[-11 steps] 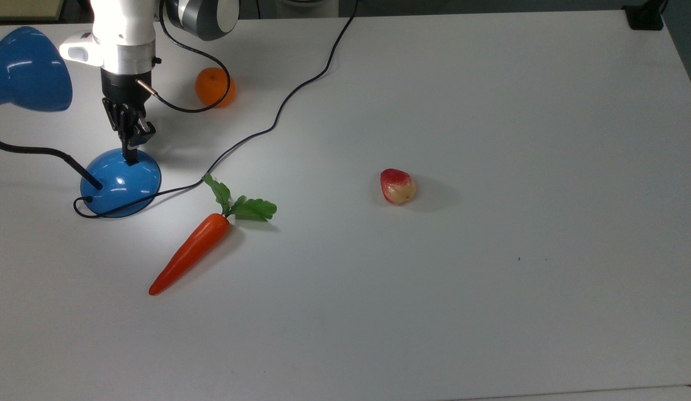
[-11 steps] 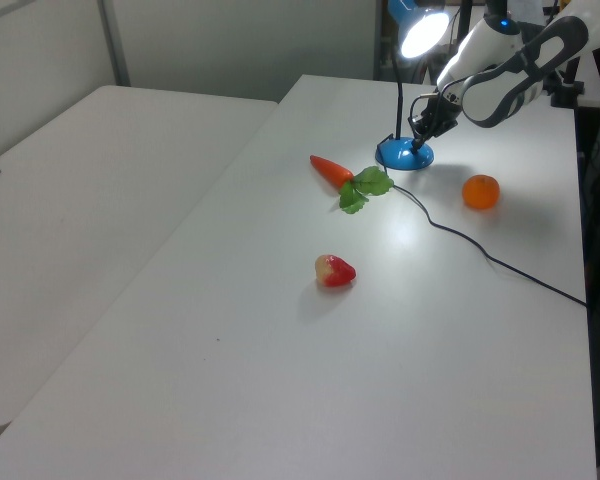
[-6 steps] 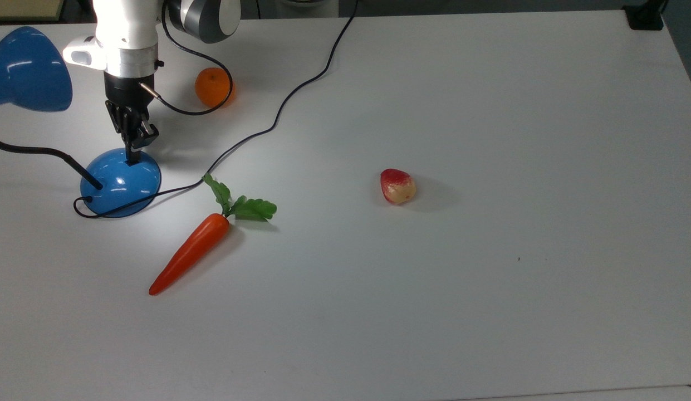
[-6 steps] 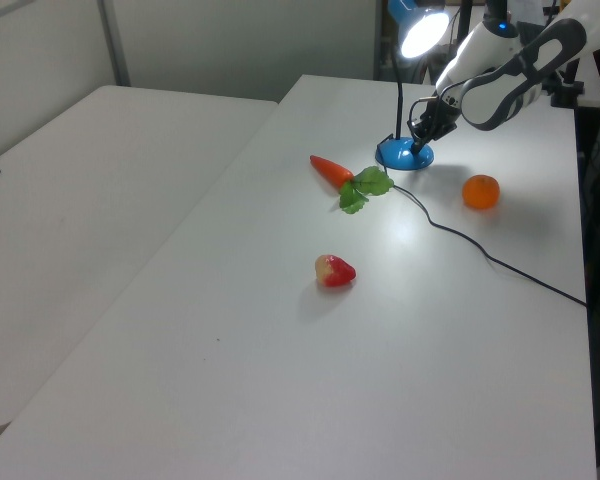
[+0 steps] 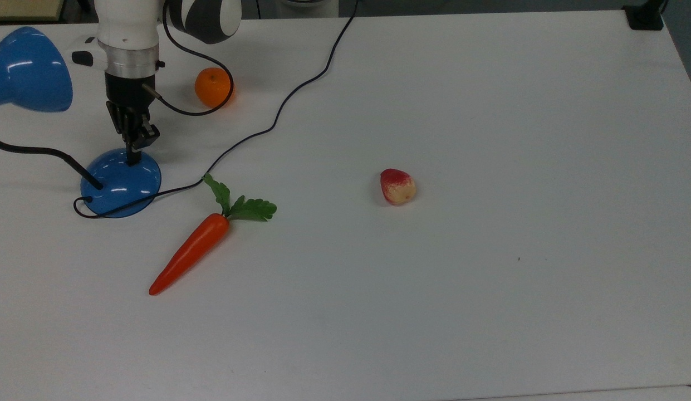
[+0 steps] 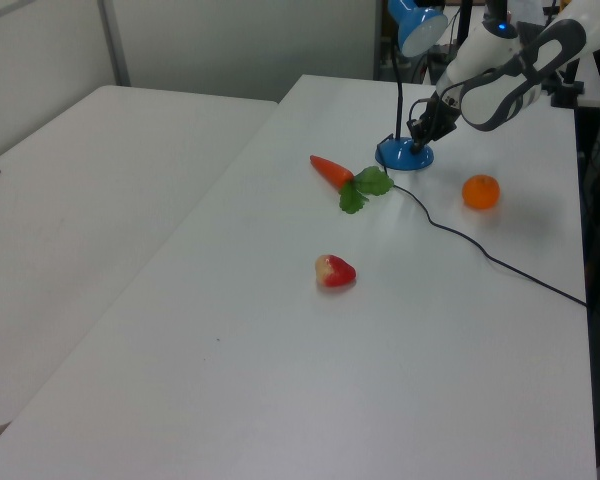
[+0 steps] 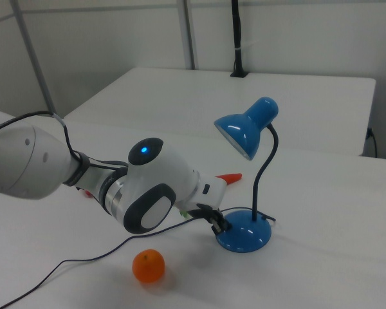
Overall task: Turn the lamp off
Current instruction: 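Press down on the lamp base switch with the gripper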
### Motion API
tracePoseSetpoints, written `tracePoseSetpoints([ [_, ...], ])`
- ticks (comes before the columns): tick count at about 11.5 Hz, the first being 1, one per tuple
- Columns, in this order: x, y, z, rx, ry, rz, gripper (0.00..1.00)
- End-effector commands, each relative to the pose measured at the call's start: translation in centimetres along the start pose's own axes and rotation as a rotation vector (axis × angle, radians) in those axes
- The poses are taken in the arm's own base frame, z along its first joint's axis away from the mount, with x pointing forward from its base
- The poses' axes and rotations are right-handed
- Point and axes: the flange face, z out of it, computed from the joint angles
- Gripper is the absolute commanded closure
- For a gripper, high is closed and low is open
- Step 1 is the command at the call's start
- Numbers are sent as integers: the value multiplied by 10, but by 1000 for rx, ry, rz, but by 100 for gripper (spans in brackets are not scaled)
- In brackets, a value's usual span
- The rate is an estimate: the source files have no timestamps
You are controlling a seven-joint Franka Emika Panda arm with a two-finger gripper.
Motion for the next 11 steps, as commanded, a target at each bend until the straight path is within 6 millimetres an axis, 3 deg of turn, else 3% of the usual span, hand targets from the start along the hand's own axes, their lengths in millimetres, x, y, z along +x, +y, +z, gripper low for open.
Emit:
tracePoseSetpoints([
  [1, -8, -3, 11, 1, 0, 5, 100],
  [7, -15, -6, 10, 2, -10, -4, 100],
  [11, -15, -22, -30, 0, -69, -37, 100],
])
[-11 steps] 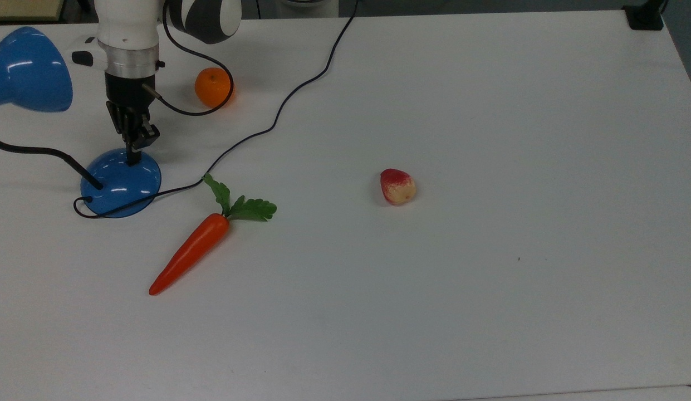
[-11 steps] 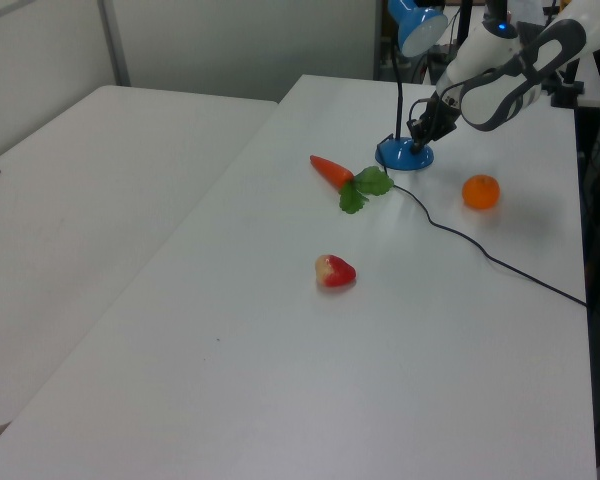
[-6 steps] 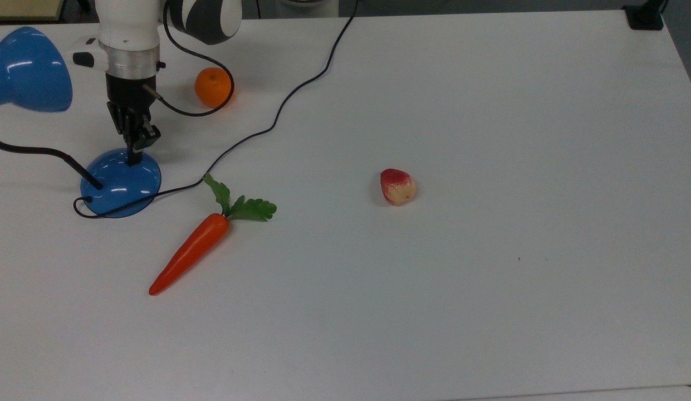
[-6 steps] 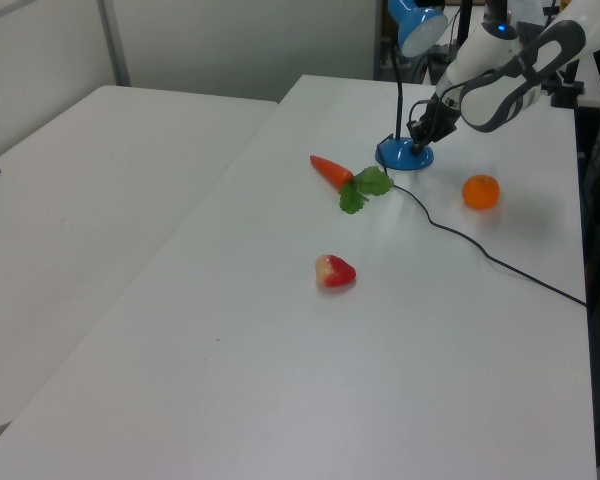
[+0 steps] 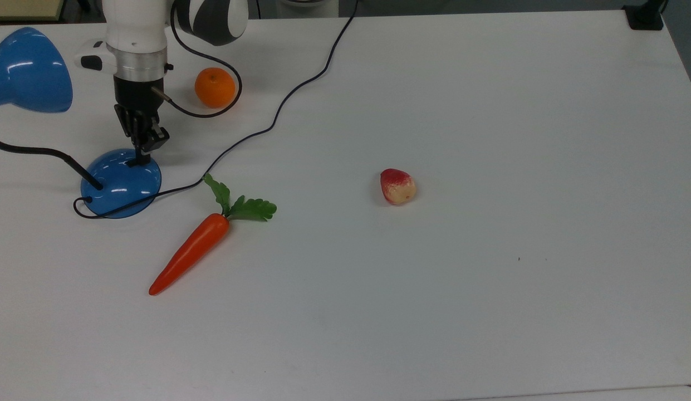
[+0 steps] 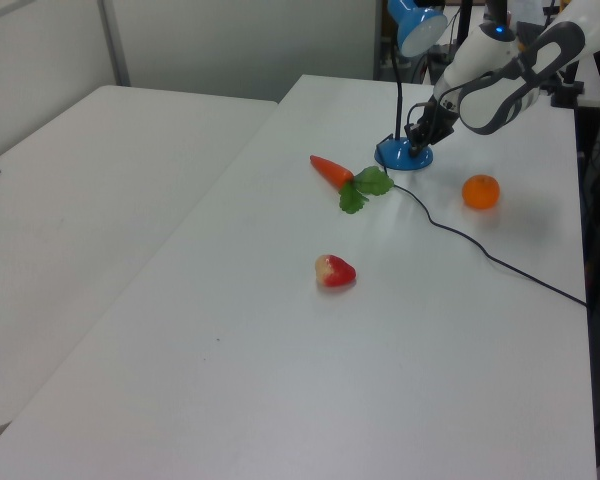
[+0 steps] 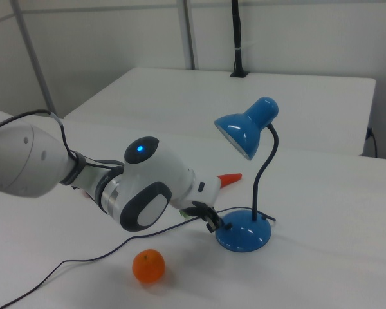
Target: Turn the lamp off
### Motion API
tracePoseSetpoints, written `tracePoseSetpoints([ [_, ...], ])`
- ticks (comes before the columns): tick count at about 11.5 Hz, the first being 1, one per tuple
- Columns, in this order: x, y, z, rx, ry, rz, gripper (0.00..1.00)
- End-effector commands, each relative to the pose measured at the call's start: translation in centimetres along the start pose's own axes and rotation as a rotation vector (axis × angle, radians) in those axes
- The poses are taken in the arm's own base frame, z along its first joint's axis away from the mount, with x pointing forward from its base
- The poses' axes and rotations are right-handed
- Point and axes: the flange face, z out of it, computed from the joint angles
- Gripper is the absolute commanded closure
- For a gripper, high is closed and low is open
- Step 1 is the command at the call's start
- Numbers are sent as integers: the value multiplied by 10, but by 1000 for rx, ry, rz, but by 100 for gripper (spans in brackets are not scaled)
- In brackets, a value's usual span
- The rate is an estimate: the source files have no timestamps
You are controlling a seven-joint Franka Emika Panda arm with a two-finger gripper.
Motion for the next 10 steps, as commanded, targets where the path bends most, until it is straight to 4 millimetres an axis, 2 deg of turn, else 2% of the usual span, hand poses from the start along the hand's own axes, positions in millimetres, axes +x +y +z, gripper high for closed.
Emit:
tracePoseSetpoints([
  [1, -5, -11, -55, -31, -129, -56, 100],
  [3, -5, -11, -94, -54, -233, -140, 100],
  [4, -7, -11, -106, -54, -276, -215, 100],
  [7, 9, -45, -150, -51, -422, -409, 100],
  [9, 25, -58, -203, -38, -531, -540, 97],
  [10, 28, -58, -226, -25, -554, -587, 88],
])
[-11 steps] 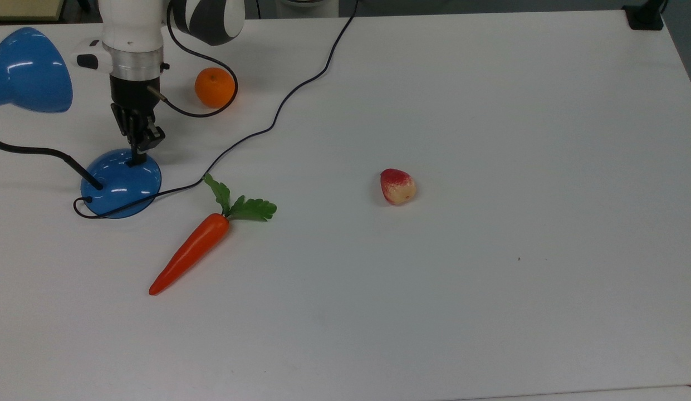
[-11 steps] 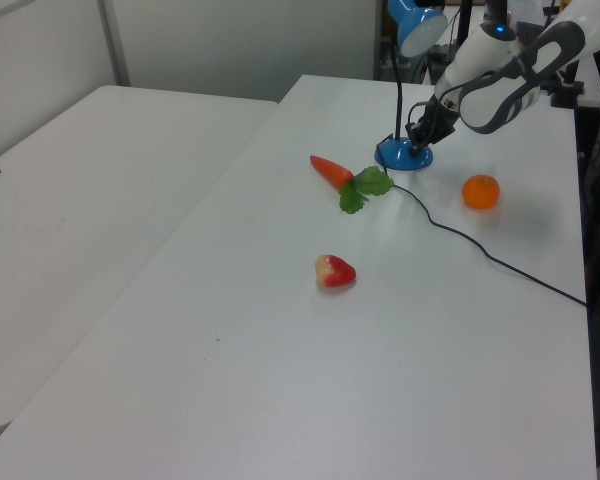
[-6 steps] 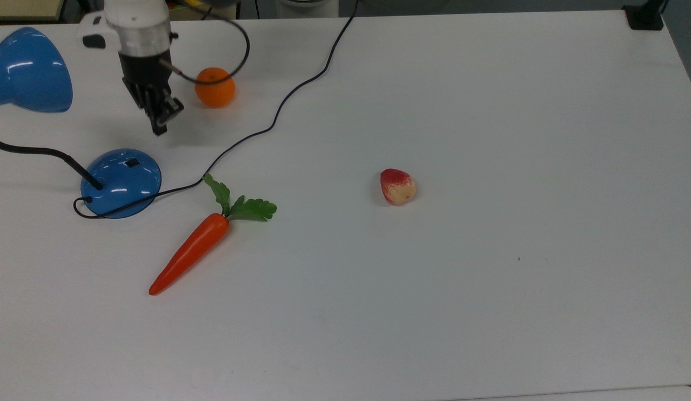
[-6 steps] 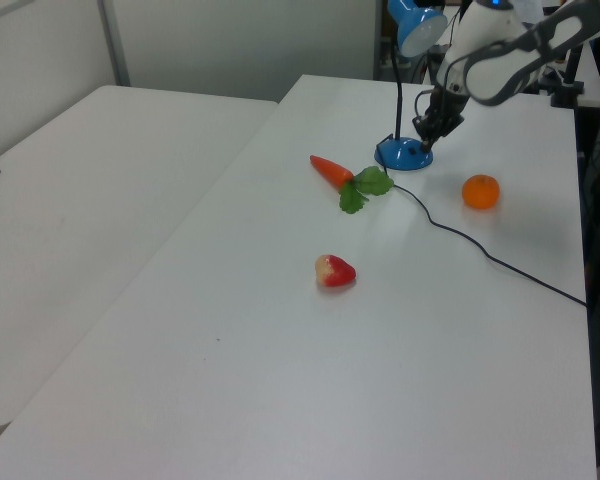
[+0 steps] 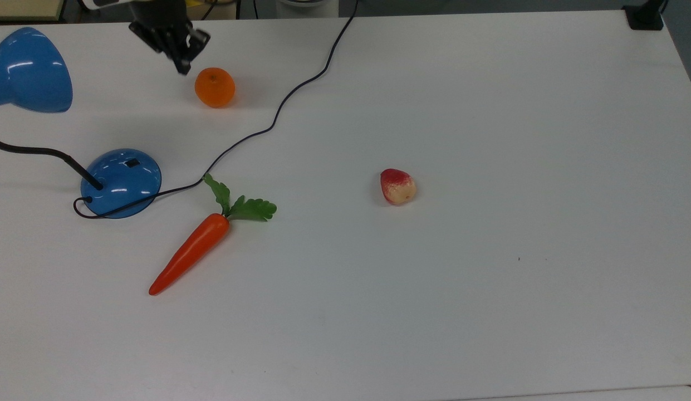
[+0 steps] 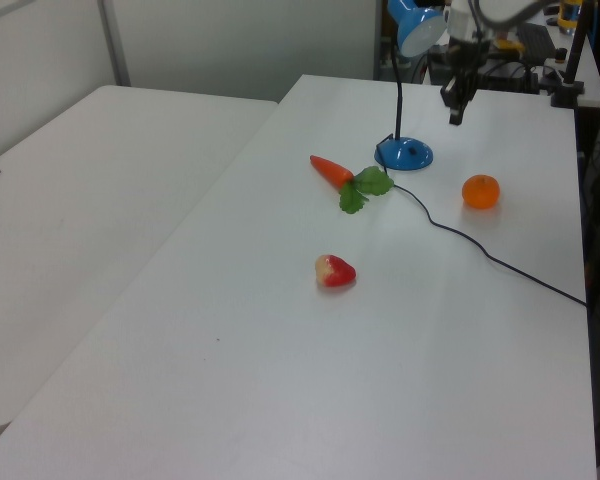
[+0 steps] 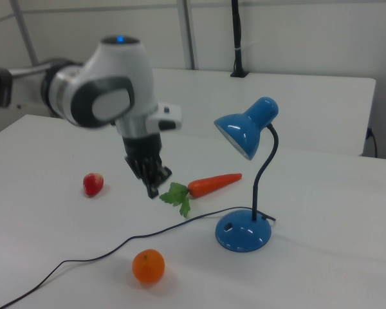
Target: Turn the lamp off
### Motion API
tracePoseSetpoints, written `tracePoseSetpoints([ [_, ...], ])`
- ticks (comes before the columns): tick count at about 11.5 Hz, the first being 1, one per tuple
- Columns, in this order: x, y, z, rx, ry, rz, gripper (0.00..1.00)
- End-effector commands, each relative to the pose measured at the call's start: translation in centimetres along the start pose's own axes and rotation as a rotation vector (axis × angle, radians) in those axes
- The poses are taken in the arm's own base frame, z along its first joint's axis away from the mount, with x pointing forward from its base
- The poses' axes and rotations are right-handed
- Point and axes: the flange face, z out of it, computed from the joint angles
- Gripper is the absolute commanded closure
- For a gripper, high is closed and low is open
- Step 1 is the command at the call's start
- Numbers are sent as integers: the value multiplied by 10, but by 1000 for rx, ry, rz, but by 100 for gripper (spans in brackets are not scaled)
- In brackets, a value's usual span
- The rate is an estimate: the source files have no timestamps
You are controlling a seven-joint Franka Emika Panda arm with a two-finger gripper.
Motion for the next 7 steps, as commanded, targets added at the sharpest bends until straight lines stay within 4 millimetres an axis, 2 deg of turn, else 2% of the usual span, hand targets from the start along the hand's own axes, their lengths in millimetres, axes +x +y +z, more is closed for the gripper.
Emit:
tracePoseSetpoints([
  [1, -18, -4, -67, 9, -49, -152, 67],
  [2, -17, -3, -68, 3, -45, -153, 44],
  [3, -16, -1, -69, -1, -42, -166, 33],
  [4, -16, -8, -73, -11, -39, -188, 0],
  [5, -16, -10, -74, -32, -39, -195, 0],
  [7, -17, -1, -77, -24, -54, -187, 0],
])
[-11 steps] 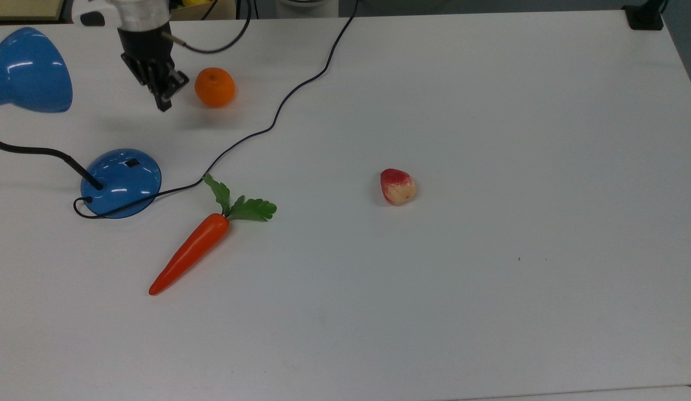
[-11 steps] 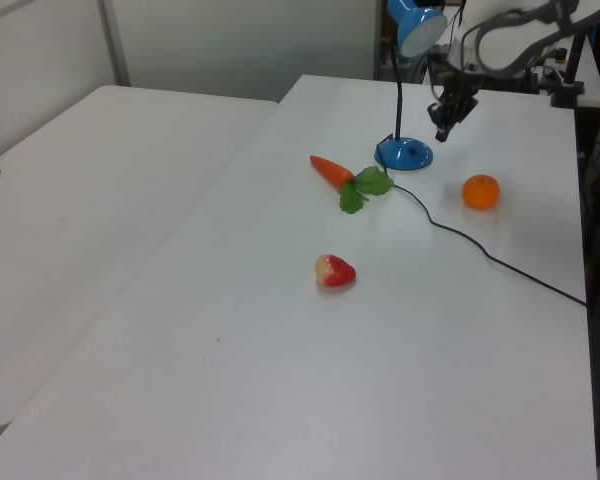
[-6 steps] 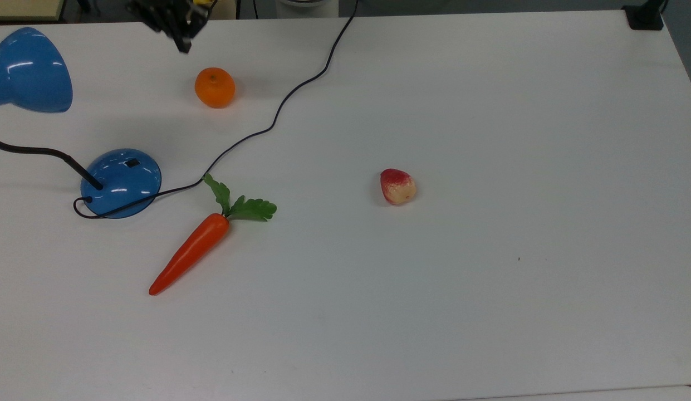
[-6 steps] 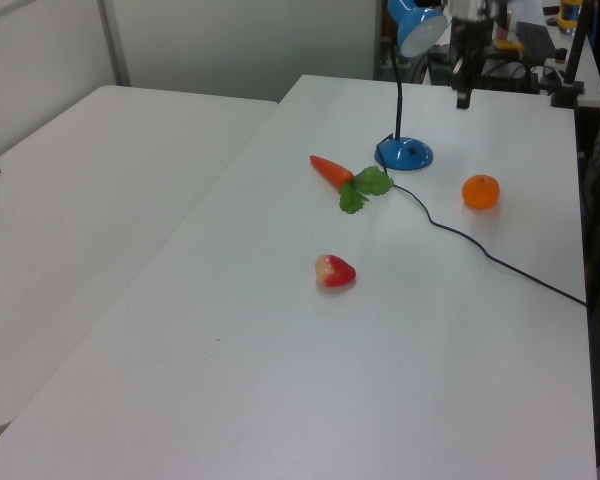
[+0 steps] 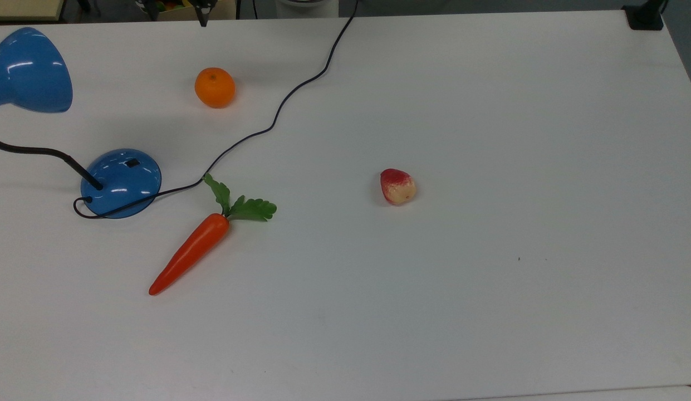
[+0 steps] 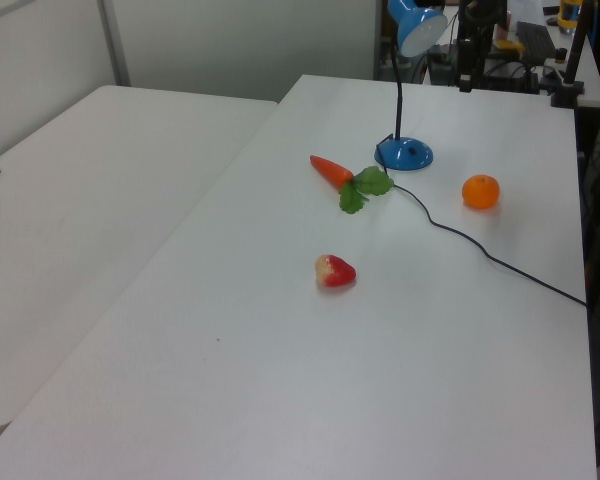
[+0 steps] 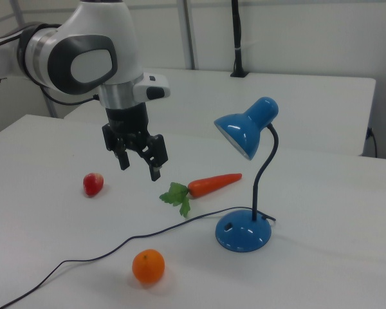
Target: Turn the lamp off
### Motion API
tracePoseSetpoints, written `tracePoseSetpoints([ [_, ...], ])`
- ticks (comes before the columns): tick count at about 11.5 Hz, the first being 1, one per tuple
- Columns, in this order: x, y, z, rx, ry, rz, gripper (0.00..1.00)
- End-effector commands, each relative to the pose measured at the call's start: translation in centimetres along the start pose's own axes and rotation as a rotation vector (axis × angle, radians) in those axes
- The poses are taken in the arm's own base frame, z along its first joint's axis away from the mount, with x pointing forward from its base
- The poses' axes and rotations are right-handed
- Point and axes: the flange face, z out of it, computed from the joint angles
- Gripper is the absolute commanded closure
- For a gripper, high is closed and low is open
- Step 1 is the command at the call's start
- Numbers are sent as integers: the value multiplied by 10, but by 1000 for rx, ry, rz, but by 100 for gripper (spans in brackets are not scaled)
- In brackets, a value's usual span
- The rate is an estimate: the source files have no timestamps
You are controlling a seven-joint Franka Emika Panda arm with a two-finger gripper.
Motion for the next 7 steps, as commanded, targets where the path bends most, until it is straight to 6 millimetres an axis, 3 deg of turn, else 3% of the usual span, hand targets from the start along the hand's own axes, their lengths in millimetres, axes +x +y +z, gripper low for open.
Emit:
tracePoseSetpoints([
  [1, -6, 13, -13, 4, -31, -10, 0],
  [5, -12, 35, -30, 8, -44, -20, 0],
  [7, -11, 35, -30, 7, -44, -9, 0],
])
